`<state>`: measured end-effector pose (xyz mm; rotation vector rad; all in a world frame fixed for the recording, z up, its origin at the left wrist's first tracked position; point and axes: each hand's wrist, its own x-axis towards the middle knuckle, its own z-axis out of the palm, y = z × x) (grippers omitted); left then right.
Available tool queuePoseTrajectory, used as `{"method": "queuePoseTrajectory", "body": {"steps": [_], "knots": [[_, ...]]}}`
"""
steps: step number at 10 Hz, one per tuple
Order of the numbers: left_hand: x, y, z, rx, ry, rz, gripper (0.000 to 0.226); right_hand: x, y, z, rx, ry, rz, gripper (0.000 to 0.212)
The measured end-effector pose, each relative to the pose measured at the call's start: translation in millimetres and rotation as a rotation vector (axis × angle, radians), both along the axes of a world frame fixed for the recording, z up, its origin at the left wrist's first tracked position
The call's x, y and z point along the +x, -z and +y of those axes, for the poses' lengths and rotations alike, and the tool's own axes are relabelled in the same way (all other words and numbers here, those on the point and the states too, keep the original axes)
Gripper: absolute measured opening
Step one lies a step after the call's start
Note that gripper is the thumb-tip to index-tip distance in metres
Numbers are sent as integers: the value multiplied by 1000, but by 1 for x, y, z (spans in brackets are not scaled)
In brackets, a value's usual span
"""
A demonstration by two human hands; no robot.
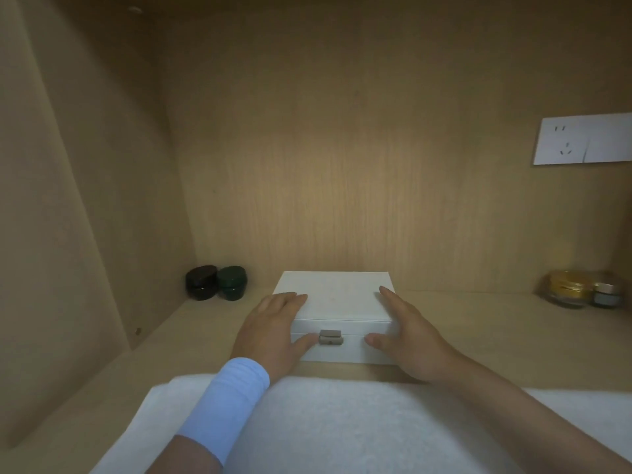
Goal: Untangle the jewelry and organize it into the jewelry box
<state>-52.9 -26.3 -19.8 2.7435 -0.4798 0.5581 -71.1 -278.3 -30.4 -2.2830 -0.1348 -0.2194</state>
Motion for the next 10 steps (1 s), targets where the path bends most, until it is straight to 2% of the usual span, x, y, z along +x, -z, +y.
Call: {"method": "queuePoseTrajectory", "body": {"steps": [2,4,6,9,10], "knots": [[28,-10,19,113,-32,43,60,26,-9,24,25,31,17,99],[62,-13,47,123,-85,120,60,59,-10,57,21,35,19,97],[90,-11,68,75,-101,166,62,85,-7,78,43,73,2,73],[100,-9,76,51,-70,178,61,85,-10,78,89,58,13,82],[98,-15,77,45,-63,176,70,76,-23,79,182,-3,18,75]]}}
